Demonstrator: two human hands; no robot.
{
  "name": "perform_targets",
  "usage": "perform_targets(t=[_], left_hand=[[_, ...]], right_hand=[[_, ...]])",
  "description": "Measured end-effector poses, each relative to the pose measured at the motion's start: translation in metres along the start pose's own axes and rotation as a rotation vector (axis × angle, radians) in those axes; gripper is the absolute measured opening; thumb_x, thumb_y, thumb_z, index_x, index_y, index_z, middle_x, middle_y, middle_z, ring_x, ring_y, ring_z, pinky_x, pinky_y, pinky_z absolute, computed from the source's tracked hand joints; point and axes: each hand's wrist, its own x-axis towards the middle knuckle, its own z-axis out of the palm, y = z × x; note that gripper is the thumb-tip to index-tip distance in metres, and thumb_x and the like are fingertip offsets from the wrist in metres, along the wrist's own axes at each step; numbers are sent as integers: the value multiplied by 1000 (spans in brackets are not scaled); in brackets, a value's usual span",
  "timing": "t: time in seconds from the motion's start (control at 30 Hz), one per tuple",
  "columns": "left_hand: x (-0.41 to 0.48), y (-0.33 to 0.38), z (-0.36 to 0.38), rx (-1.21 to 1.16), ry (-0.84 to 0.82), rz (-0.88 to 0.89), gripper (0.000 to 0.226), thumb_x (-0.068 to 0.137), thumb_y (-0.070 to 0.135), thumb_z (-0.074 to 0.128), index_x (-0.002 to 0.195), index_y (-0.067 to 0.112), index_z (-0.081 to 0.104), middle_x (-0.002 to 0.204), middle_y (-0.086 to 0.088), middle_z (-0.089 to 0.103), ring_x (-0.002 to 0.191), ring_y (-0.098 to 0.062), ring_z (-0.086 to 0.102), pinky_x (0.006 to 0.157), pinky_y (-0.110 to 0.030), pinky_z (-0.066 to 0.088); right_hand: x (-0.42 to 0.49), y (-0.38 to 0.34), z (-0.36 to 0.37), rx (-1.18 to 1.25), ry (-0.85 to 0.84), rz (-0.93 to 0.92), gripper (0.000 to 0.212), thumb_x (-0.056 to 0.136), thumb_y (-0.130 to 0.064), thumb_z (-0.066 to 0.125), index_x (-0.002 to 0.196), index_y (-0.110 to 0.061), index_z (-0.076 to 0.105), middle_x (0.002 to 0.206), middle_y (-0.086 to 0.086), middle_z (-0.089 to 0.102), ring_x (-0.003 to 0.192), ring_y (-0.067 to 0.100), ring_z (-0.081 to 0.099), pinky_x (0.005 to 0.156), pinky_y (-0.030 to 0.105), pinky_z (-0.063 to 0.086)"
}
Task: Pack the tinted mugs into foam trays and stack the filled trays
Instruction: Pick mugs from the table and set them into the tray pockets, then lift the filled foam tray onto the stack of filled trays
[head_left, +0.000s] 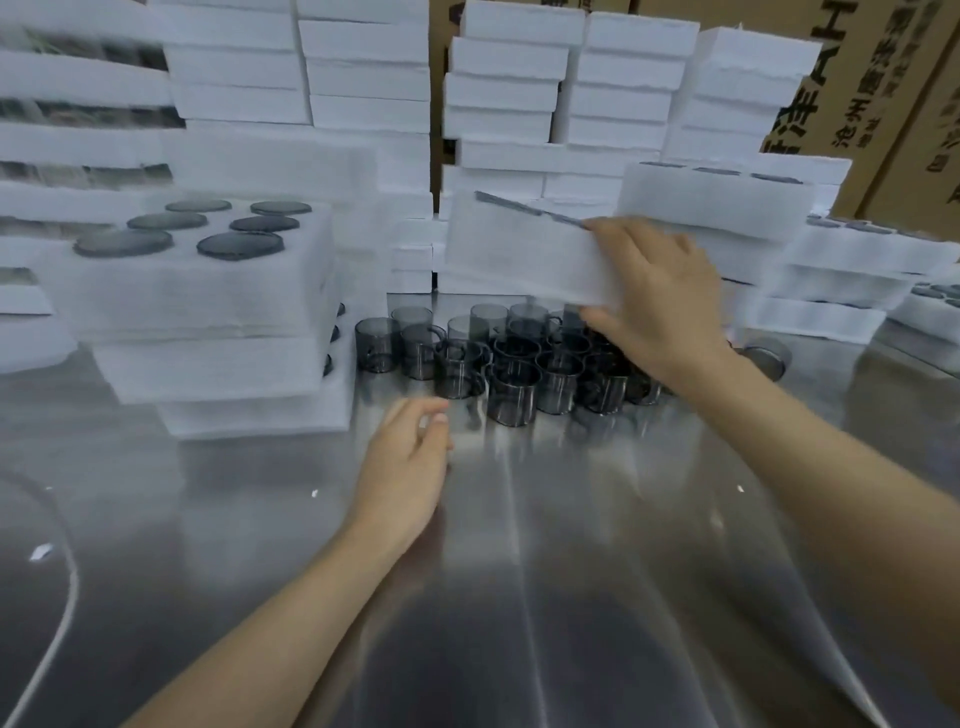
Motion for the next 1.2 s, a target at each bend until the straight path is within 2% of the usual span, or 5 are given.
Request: perform_targets(t=[0.23,0.53,0.73,0.83,1.2], left_hand=[[-2,-4,0,67,-30,46,22,95,30,38,91,40,57,93,14,59,74,-7,59,74,-32,51],[0,-1,0,28,-14,86,23,97,12,46,87,24,62,85,16,56,70,-11,59,74,-39,54],[-1,3,-1,6,-38,90,23,97,11,47,84,21,63,88,15,55,61,-10,53,80,-39,54],[-2,4,0,6,-47,84,23,97,11,47,83,21,63,88,16,55,65,-12,56,80,-40,54],[-1,3,0,12,-61,72,24,96,10,48,80,19,63,85,14,58,82,-10,62,78,-40,54]], right_hand=[[105,9,118,-197,-351,-168,59,80,-16,68,135,-15,45,132,7,53,120,29,49,95,42,35],[135,-7,199,-305,-494,-209,63,78,-22,75,132,-16,44,126,5,54,120,26,42,95,37,33],[145,-11,201,-164,-678,-156,88,72,-39,81,145,-20,36,130,7,47,125,29,35,98,39,37],[145,-9,198,-18,-796,-50,76,81,-27,76,147,-21,38,132,12,48,128,30,36,99,43,40],[137,-22,196,35,-702,71,43,77,-10,77,118,-14,66,120,14,47,104,33,54,79,34,45]])
